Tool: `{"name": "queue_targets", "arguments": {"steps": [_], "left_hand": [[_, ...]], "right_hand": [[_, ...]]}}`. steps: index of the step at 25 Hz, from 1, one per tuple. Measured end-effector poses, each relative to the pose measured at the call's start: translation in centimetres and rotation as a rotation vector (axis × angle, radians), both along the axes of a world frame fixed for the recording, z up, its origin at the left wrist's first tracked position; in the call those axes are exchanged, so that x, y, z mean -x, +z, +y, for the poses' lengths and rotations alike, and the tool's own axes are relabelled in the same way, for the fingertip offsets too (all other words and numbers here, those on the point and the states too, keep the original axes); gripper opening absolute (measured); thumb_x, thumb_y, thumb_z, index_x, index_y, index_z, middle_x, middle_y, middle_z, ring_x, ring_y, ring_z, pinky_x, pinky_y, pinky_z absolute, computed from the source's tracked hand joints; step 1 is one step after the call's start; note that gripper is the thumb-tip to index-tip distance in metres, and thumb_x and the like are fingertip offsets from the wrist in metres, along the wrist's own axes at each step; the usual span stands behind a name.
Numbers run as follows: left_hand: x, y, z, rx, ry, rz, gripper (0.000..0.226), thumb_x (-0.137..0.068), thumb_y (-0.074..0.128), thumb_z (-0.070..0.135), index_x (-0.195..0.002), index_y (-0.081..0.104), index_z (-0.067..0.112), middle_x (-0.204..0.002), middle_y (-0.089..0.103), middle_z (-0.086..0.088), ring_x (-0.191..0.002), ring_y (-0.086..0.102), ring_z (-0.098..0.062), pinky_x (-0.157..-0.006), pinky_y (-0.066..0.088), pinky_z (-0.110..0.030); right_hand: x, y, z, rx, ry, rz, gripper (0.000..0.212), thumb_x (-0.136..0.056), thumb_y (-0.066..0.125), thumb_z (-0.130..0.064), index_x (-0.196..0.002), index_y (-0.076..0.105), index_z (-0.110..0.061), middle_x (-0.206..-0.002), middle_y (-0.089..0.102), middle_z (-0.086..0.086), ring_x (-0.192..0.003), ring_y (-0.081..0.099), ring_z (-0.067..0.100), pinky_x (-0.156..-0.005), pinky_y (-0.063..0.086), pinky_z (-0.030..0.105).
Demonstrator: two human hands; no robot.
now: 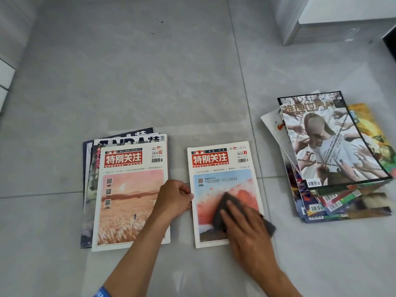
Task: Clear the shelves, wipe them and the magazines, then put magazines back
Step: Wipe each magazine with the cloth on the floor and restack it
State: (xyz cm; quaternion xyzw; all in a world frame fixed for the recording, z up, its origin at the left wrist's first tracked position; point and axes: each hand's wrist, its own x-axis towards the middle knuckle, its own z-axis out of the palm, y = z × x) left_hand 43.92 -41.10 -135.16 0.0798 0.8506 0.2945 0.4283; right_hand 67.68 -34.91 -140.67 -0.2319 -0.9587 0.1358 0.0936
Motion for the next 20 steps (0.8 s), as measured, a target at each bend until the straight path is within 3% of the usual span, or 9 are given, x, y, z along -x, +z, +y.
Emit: {"name": "queue_targets", "arguments": {"steps": [2,4,7,9,12,17,20], "left_hand": [[0.0,0.0,0.0,-0.002,0.007,-0.003,0.014,-0.085,0.070,0.000,-0.078,0.066,0.012,-0.078,0.071,-0.008,-0.069,0.073,-0.022,-0.068,0.062,-0.031],[0.0,-0.1,0.0,-0.006,0.006,0.009,0.017,-0.085,0.069,0.000,-0.076,0.065,0.014,-0.076,0.071,-0.008,-0.068,0.073,-0.023,-0.070,0.062,-0.034],[-0.1,-0.3,-0.1,-0.009,-0.006,0.012,0.020,-0.083,0.071,0.001,-0.072,0.065,0.017,-0.071,0.070,-0.005,-0.066,0.073,-0.025,-0.074,0.062,-0.041],[0.0,-0.2,0.0,-0.005,-0.020,0.012,0.021,-0.081,0.073,0.003,-0.070,0.066,0.019,-0.071,0.070,-0.004,-0.069,0.073,-0.025,-0.075,0.062,-0.041],[0.4,-0.4,0.1,-0.012,0.011,-0.019,0.021,-0.082,0.074,0.002,-0.070,0.066,0.017,-0.071,0.067,-0.005,-0.073,0.072,-0.026,-0.074,0.062,-0.040],[0.0,-0.1,0.1,-0.025,0.037,-0.042,0.021,-0.085,0.071,0.001,-0.073,0.065,0.016,-0.074,0.069,-0.008,-0.071,0.072,-0.027,-0.072,0.062,-0.040],[0.3,-0.2,0.0,-0.023,0.024,-0.033,0.023,-0.083,0.071,-0.001,-0.069,0.067,0.017,-0.073,0.071,-0.008,-0.069,0.073,-0.027,-0.072,0.062,-0.042]], "right_hand": [[-1.8,0.1,2.0,0.007,-0.247,-0.016,0.044,-0.101,0.041,-0.031,-0.136,0.062,-0.012,-0.152,0.045,0.007,-0.138,0.043,0.038,-0.103,0.044,0.056],[-0.7,-0.1,-0.1,-0.020,-0.297,-0.021,0.045,-0.101,0.039,-0.030,-0.134,0.063,-0.010,-0.152,0.045,0.008,-0.138,0.041,0.040,-0.103,0.042,0.057],[2.2,0.3,-5.1,-0.013,0.047,-0.028,0.050,-0.085,0.050,-0.021,-0.134,0.063,-0.018,-0.151,0.047,0.001,-0.138,0.041,0.035,-0.112,0.034,0.049],[4.1,0.7,-3.4,0.009,0.181,-0.046,0.056,-0.080,0.059,-0.017,-0.135,0.061,-0.023,-0.152,0.048,-0.002,-0.137,0.046,0.033,-0.115,0.034,0.046],[8.5,1.0,2.1,0.042,0.078,-0.078,0.063,-0.075,0.074,-0.013,-0.136,0.060,-0.020,-0.151,0.049,0.001,-0.136,0.046,0.036,-0.110,0.042,0.053],[17.5,1.2,8.2,0.104,0.082,0.004,0.047,-0.086,0.066,-0.012,-0.133,0.063,-0.016,-0.147,0.052,0.005,-0.132,0.047,0.040,-0.104,0.045,0.055],[15.3,1.5,7.3,0.136,0.112,0.035,0.044,-0.090,0.060,-0.017,-0.133,0.063,-0.019,-0.148,0.051,0.001,-0.135,0.045,0.036,-0.107,0.043,0.053]]}}
